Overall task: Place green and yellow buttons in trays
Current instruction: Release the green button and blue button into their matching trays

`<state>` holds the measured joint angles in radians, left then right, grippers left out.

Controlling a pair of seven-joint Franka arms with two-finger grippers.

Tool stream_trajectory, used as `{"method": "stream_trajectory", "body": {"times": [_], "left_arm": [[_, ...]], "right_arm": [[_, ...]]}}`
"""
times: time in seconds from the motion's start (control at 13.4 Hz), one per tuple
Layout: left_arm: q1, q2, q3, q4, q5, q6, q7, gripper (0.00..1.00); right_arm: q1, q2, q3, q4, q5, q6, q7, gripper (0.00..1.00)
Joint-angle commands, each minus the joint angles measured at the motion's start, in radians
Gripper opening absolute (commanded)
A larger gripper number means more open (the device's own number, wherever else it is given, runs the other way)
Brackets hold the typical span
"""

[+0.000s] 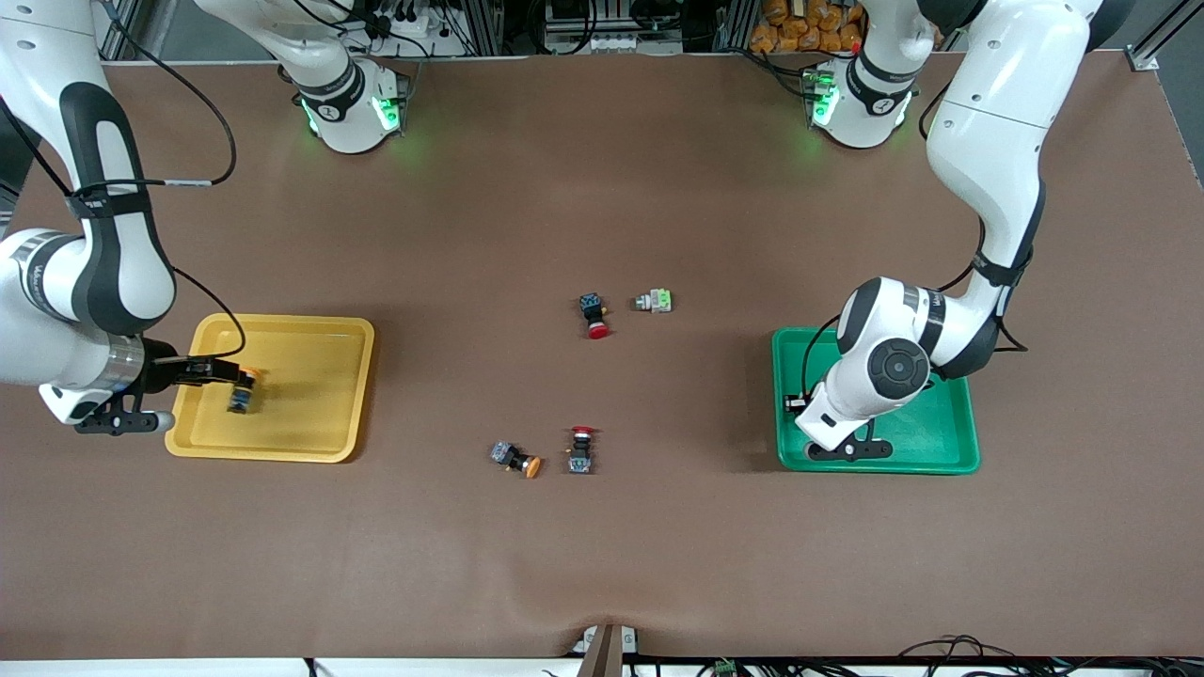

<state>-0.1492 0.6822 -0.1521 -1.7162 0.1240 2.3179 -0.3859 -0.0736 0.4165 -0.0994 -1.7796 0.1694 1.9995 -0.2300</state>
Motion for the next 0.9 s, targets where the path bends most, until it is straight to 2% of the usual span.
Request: {"method": "stream_trajectory", "body": {"times": [0.0,0.3,0.45,0.6,0.82], "left_arm": [[0.008,-0.032,-0.007,-0.013,0.02,0.005,-0.004,1.0],[-0.009,-0.078,-0.023,-0.005,0.008,-0.025,-0.031,1.0],[-0.004,-0.092,-0.076,-0.01,0.006,-0.028,-0.053,1.0],[-0.01,-0.105,-0.104,-0.01,0.006,-0.057,-0.123,1.0],[-0.007,-0.124,-0.129,-0.014,0.006,-0.072,-0.148,1.0]], "right_arm": [[0.05,0.005,0.013,0.083,0.001,-0.092,0.209,1.0],[0.161,-0.01,0.017,0.155,0.002,-0.114,0.602,1.0],[0.233,-0.021,0.015,0.212,-0.001,-0.178,0.812,1.0],[0.284,-0.015,0.013,0.215,-0.011,-0.174,1.002,1.0],[0.326,0.008,0.015,0.216,0.024,-0.127,1.208,1.0]]}}
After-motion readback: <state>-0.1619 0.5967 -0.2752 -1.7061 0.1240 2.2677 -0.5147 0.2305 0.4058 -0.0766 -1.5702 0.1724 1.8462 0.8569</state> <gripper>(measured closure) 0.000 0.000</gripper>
